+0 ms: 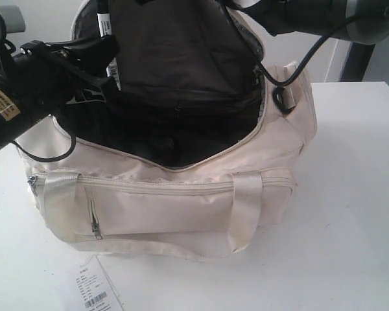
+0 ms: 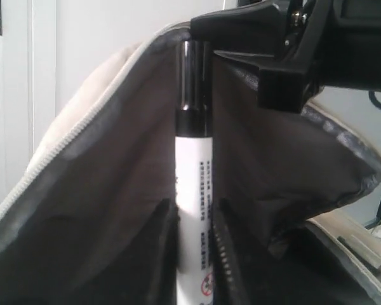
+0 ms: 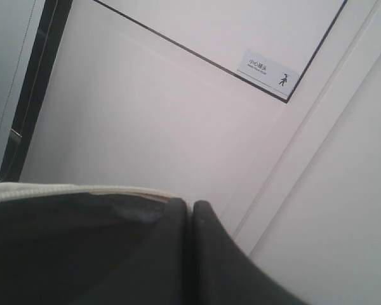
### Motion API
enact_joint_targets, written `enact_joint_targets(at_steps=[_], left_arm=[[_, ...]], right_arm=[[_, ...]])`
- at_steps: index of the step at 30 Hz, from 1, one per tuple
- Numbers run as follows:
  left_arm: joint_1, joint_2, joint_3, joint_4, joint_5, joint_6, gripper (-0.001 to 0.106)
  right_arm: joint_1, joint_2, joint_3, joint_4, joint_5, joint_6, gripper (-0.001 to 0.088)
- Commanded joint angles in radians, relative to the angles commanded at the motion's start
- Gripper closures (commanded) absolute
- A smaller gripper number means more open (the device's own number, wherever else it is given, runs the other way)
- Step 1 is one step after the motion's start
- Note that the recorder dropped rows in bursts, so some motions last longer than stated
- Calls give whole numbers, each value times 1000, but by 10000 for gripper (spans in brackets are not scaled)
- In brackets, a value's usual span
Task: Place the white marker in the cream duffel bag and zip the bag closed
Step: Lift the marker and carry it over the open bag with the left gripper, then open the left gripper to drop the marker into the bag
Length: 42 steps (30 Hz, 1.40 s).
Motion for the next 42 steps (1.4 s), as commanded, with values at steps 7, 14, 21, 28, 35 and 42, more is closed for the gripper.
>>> enact_joint_targets(at_steps=[7, 14, 21, 28, 35, 42], left_arm=[[0, 36, -48, 120, 69, -57, 1041], [0, 36, -60, 136, 163, 4, 582], [0, 32, -60, 136, 168, 4, 267], [0, -26, -60, 177, 288, 0, 560], [0, -138, -60, 345, 384, -37, 1053], [0, -276, -60, 441, 724, -163, 1053]], right_arm=[[0, 0, 0, 0, 0, 0, 868], [0, 0, 0, 0, 0, 0, 868], [0, 0, 0, 0, 0, 0, 868], [0, 0, 0, 0, 0, 0, 868], [0, 0, 0, 0, 0, 0, 868], [0, 0, 0, 0, 2, 0, 868]])
